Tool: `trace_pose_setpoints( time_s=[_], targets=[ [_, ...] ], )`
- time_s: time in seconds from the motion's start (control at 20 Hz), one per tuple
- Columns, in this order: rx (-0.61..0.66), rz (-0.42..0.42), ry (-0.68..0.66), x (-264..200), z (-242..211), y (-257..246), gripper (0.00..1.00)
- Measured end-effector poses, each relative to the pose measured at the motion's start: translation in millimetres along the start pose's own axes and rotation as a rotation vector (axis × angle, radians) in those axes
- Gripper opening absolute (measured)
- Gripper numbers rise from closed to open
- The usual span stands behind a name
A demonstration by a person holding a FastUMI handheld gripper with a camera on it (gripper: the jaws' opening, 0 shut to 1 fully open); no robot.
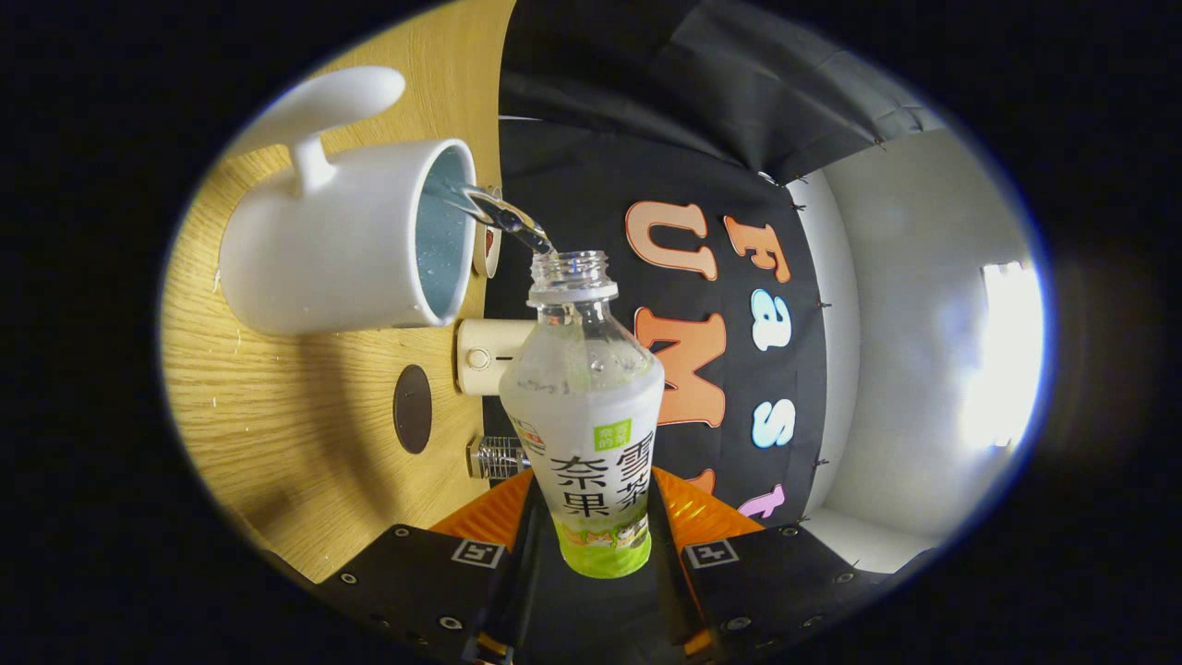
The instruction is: Take the bottle from table, then pour the juice into the cup, finally place the bottle on the coaster
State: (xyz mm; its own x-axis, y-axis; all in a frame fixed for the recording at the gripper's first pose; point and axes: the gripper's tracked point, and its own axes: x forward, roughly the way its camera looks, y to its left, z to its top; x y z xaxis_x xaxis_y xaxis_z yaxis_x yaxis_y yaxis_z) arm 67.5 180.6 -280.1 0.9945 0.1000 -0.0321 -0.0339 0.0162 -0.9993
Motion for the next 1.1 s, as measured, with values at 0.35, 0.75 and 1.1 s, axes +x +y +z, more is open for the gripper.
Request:
trace_pose_setpoints(
  time_s=[0.35,0.75,1.1],
  targets=[
    [-0.029,-0.002,-0.009,1.2,2.1,-4.3,0.56],
    [-0.06,-0.03,-0.016,0.7,5.1,-12.2,0.56],
    [-0.102,-0.042,-0.033,3.7,7.2,-17.1,0.56]
  ],
)
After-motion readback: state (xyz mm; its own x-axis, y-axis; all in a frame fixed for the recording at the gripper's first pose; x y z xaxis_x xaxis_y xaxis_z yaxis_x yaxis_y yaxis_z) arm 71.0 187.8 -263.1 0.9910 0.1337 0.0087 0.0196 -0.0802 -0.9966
